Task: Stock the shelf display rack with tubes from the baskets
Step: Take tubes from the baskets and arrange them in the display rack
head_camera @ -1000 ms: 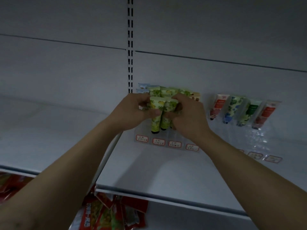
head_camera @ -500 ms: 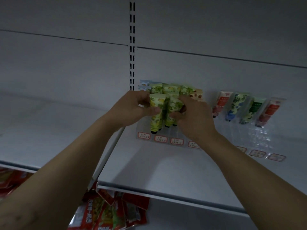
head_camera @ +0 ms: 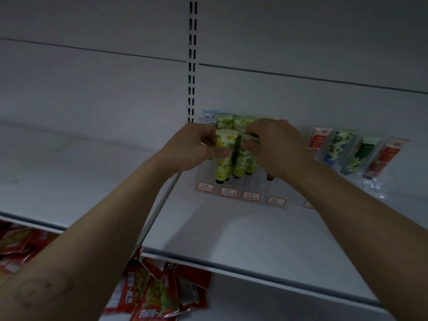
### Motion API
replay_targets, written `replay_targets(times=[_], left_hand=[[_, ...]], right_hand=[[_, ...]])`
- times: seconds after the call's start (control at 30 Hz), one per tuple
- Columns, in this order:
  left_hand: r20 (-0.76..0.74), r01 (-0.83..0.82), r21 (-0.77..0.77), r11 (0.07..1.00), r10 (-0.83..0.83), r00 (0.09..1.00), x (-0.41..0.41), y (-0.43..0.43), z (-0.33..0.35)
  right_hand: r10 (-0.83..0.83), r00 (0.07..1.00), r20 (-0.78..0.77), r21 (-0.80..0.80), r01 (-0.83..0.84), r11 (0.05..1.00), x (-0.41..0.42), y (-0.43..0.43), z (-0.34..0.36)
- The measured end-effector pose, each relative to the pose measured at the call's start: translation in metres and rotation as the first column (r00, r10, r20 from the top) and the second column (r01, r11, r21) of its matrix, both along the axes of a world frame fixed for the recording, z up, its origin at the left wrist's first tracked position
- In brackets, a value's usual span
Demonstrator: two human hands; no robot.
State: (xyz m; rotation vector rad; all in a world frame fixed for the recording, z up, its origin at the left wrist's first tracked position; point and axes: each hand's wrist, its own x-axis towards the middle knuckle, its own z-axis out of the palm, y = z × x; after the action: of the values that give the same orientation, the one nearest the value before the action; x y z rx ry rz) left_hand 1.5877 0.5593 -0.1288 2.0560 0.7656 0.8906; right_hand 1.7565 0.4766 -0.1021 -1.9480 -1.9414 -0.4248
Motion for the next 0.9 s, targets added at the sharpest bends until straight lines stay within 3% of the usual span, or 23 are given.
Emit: replay_targets(times=[0.4,0.67,0.9], left_hand=[[0.029,-0.004,-0.023,1.0,0.005,1.0,0.001,0.0,0.0],[0.076,-0.003,-0.045,0.999,0.007,0.997,0.003,0.0,-0.004],[0.093,-0.008,-0.054,0.998,0.013,0.996,0.004,-0.002,-0.004]], right_hand=[[0.063,0.998,0.022,-0.058,-0.062,0.996,0.0,0.01,0.014],[0.129,0.991,0.038,0.043,-0.13,0.991,-0.002,0.023,0.009],[0.138,0.99,-0.008,0.036,-0.137,0.99,0.003,0.018,0.002]])
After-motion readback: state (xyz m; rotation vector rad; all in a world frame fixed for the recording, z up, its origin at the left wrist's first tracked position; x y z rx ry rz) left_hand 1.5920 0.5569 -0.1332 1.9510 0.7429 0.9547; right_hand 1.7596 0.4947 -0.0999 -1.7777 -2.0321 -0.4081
